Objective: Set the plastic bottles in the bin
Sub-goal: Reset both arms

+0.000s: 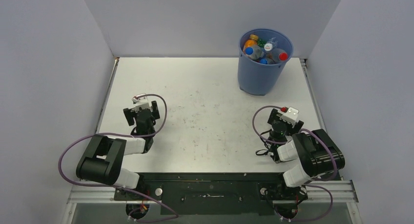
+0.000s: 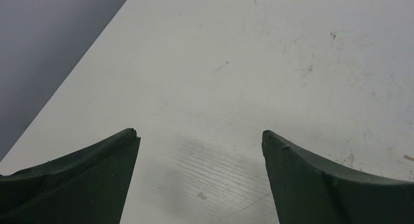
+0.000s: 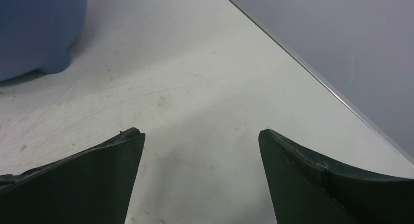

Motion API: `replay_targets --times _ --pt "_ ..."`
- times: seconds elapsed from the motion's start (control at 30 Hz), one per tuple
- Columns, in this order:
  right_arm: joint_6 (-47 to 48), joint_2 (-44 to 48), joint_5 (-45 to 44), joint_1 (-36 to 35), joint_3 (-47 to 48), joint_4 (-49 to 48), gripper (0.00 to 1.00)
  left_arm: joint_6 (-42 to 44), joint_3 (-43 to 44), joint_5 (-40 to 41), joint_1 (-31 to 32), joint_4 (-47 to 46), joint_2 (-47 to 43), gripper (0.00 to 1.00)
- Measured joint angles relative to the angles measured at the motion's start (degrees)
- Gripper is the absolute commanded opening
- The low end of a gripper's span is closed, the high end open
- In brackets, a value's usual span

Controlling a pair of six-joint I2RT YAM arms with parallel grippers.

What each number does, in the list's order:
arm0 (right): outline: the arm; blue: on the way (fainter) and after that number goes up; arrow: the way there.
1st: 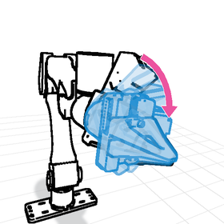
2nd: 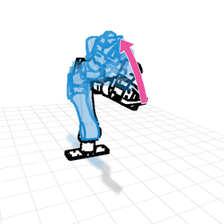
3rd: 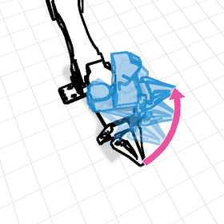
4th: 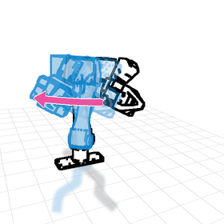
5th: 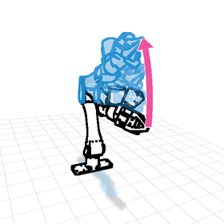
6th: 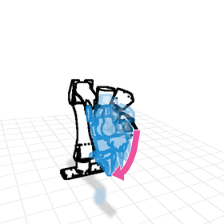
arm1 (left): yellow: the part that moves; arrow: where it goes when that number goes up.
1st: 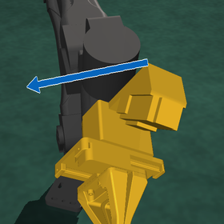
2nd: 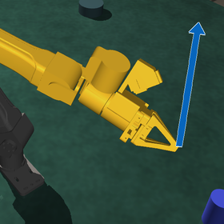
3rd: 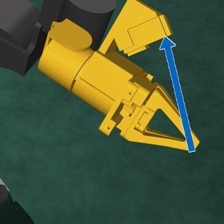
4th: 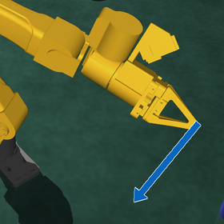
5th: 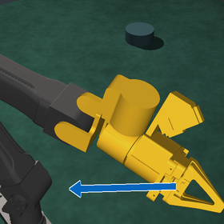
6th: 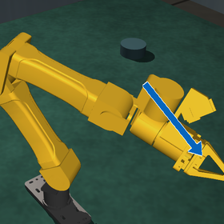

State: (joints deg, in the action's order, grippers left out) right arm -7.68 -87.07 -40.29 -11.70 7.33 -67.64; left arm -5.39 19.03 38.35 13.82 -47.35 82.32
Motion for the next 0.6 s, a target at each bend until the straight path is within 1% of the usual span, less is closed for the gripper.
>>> replay_targets --times 0.17,0.27,0.37,0.47,0.5,0.53,0.6 --pt "3.6 -2.1 4.9 -0.3 2.9 -2.4 0.90 1.5 -1.2 -7.0 -2.8 -3.8 0.3 0.96" --pt "4.7 -2.2 7.4 -0.4 2.6 -4.0 0.90 1.2 -3.3 -7.3 -3.1 -6.4 0.0 0.96" --pt "6.4 -5.1 9.9 -0.3 0.5 -10.7 0.90 0.8 -3.7 -7.4 -3.3 -6.6 0.0 0.96" --pt "7.5 -6.5 12.4 -0.1 -0.4 -10.7 0.90 0.3 -4.0 -8.2 -4.2 -7.9 0.0 0.96" --pt "7.4 -6.5 13.5 0.2 0.0 -10.3 0.90 0.3 -4.5 -10.4 -5.1 -9.1 0.0 0.96" --pt "7.1 -6.4 14.4 0.9 1.1 -9.1 0.90 0.7 -5.5 -14.5 -6.7 -11.5 0.4 0.96" --pt "6.6 -6.4 15.2 2.1 3.2 -6.9 0.90 0.9 -6.0 -19.0 -8.9 -12.2 1.1 0.96"
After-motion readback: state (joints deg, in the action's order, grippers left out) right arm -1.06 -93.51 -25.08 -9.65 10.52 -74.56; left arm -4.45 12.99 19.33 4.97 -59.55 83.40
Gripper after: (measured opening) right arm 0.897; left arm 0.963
